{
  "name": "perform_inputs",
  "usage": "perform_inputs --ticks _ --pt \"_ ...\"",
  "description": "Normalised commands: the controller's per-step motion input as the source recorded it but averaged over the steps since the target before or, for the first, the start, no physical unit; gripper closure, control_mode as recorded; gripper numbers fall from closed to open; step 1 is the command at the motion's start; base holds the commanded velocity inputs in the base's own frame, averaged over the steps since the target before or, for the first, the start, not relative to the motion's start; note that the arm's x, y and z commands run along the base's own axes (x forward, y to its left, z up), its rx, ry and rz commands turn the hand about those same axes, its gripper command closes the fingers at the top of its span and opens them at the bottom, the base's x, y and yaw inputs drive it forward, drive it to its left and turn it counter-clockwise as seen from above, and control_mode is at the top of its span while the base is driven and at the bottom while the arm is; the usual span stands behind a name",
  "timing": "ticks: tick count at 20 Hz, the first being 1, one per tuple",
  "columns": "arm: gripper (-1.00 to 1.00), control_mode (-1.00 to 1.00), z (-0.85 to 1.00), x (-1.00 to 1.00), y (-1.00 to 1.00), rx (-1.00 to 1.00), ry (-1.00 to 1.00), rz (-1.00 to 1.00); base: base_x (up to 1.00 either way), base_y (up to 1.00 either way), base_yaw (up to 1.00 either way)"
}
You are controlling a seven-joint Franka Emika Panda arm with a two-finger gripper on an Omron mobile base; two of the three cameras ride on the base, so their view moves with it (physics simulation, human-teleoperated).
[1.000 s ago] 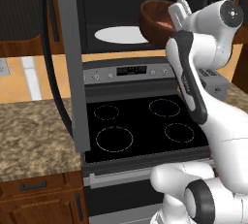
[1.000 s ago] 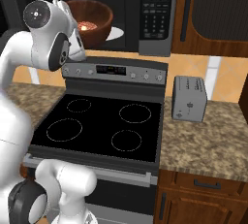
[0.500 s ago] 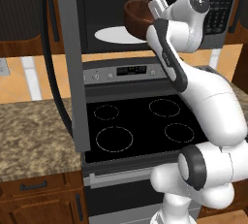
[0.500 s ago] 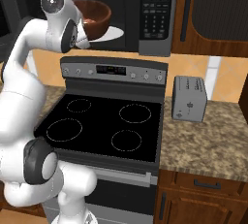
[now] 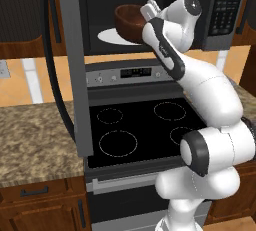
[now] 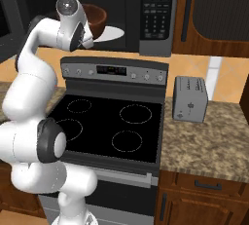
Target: Open the microwave, place the bowl with waffle inside the microwave, then close the microwave door and turn it on.
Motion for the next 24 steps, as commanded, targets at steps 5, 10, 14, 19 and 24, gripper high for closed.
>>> perform_inputs --ticks 5,10,14,19,24 --pt "1.0 -1.0 -0.08 0.59 0.0 0.0 0.0 0.01 0.0 0.0 0.0" --pt "1.0 -1.0 -0.02 0.65 0.0 0.0 0.0 0.0 0.0 0.0 0.0" --pt "1.0 -1.0 -0.22 0.47 0.0 -0.01 0.0 0.0 0.0 0.0 0.0" --pt "1.0 -1.0 -0.43 0.23 0.0 0.0 0.0 0.0 0.0 0.0 0.0" --pt "1.0 -1.0 -0.1 0.03 0.0 0.0 0.0 0.0 0.0 0.0 0.0"
